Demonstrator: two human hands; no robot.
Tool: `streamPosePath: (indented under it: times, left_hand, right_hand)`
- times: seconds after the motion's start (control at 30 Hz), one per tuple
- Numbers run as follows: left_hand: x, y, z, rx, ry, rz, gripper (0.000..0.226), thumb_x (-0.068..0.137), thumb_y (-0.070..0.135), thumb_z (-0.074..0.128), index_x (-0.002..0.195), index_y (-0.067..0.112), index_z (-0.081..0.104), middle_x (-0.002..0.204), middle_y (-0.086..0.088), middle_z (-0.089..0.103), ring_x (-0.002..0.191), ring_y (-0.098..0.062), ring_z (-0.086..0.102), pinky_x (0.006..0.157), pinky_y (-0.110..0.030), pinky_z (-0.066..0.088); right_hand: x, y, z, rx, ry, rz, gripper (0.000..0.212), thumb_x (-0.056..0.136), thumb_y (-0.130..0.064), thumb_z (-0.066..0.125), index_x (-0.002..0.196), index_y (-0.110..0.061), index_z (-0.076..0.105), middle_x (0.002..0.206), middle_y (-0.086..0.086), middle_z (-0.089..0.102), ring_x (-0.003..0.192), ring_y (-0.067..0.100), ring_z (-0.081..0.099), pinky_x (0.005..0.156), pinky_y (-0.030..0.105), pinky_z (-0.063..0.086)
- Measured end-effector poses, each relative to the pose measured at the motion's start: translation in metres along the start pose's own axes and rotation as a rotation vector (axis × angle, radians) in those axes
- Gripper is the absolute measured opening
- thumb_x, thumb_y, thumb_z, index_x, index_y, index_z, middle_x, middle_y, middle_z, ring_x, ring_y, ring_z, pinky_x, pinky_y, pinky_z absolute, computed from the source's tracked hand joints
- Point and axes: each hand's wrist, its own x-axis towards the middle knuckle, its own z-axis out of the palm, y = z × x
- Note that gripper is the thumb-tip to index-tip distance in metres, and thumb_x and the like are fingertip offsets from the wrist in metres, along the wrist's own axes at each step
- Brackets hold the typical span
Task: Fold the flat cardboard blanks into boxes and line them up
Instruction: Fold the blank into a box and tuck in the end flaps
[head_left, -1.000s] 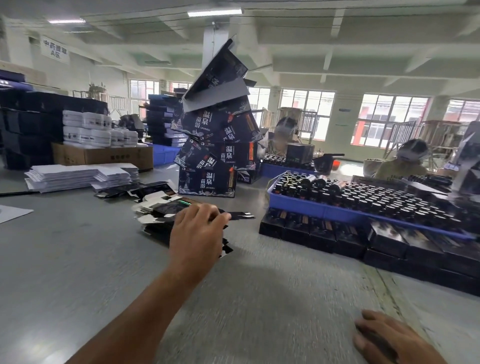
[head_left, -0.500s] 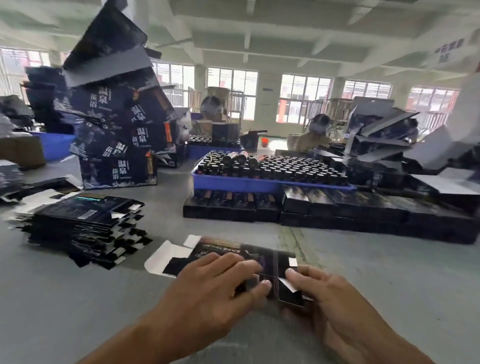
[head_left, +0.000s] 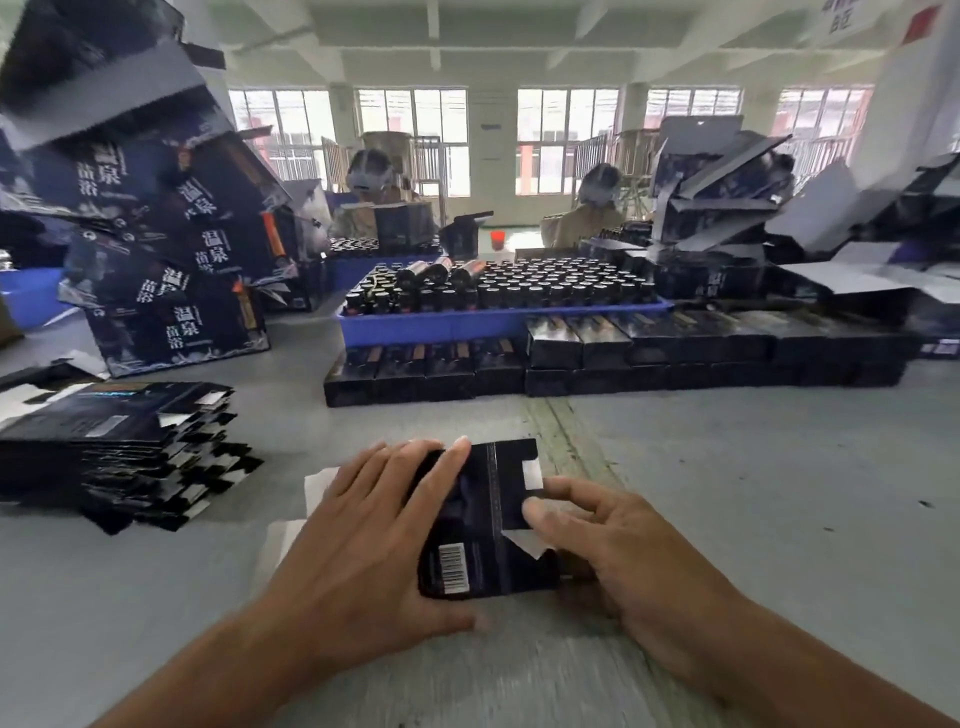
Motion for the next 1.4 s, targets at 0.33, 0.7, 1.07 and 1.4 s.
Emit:
streamPosePath:
  times: [0.33, 0.7, 1.07, 1.4]
  left_hand:
    - [0.002, -0.010, -0.002, 0.142, 0.170, 0.069, 0.103, 0.078, 0.079, 0.047, 0.147, 0.003, 0.039, 0.129, -0.009, 0.059, 0.113, -0.022, 0.052, 0.099, -0.035, 0.035]
    - [0.005, -0.002, -0.001, 0.144, 0.280, 0.143, 0.096, 0.089, 0.080, 0.039, 0.146, 0.002, 0.042, 0.130, -0.012, 0.059, 0.112, -0.029, 0.058, 0.094, -0.044, 0.045]
    - [0.004, -0.001, -0.002, 0.062, 0.328, 0.190, 0.067, 0.091, 0.056, 0.058, 0.149, 0.031, 0.035, 0.142, -0.015, 0.050, 0.122, -0.032, 0.053, 0.098, -0.047, 0.044]
    - [0.006, 0.003, -0.011, 0.075, 0.320, 0.165, 0.053, 0.093, 0.047, 0.048, 0.144, 0.037, 0.039, 0.139, -0.024, 0.046, 0.125, -0.038, 0.048, 0.098, -0.050, 0.046]
  right_hand:
    - [-0.001, 0.002, -0.005, 0.103, 0.061, -0.093, 0.042, 0.079, -0.041, 0.069, 0.116, -0.021, 0.066, 0.099, 0.001, 0.079, 0.087, 0.019, 0.077, 0.067, 0.027, 0.061]
    - [-0.004, 0.004, 0.001, 0.048, 0.116, -0.205, 0.011, 0.088, -0.017, 0.071, 0.096, -0.020, 0.064, 0.090, 0.004, 0.079, 0.081, 0.021, 0.077, 0.064, 0.026, 0.060]
    - [-0.009, -0.003, 0.005, -0.230, 0.217, -0.437, 0.054, 0.094, -0.019, 0.067, 0.105, -0.070, 0.055, 0.093, -0.020, 0.075, 0.082, 0.007, 0.073, 0.063, 0.017, 0.058]
    - [-0.015, -0.005, 0.005, -0.453, 0.263, -0.590, 0.053, 0.098, -0.023, 0.061, 0.120, -0.069, 0.048, 0.092, -0.036, 0.065, 0.085, -0.006, 0.068, 0.063, 0.009, 0.054]
